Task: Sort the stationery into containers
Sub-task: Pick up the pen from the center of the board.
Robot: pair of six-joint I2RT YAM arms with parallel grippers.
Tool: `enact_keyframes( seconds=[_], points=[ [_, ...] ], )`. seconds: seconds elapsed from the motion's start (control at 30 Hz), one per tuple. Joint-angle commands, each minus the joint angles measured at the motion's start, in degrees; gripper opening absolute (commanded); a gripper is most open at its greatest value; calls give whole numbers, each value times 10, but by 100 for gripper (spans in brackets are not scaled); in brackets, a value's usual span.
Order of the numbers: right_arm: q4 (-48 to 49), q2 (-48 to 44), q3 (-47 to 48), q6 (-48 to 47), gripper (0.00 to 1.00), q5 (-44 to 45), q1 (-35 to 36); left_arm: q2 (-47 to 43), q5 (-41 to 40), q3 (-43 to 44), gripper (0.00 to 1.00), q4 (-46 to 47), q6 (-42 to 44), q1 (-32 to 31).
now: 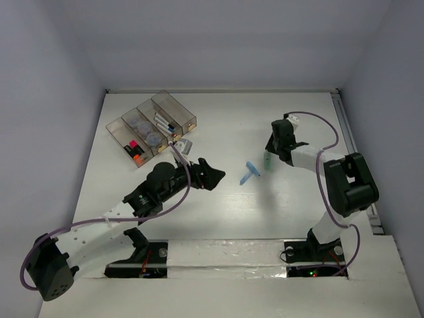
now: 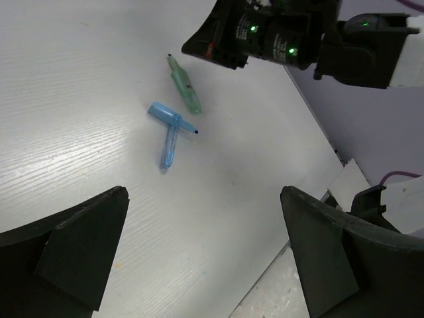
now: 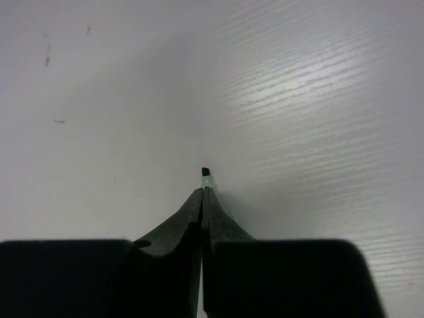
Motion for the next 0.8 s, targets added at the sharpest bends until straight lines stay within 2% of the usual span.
enact_keyframes(
  seconds=[0.0,0.1,0.4,0.53,0.6,0.77],
  points=[
    [28,-50,7,-32,12,4,-2,15,11,0,99,48,5,-4],
    [5,-39,12,-53,43,-12,-2,22,12,3,99,54,6,-4],
    [-84,56,80,-98,47,-85,-2,9,6,4,99,41,6,-9],
    [-101,74,97,-109,42,-90,-2,4,3,0,99,38,6,-9],
    [-106,77,103,-110,35,-83,-2,3,2,-2,99,38,5,-9],
    [-109,77,104,-112,6,-69,-2,3,1,-5,99,38,6,-9]
  ],
)
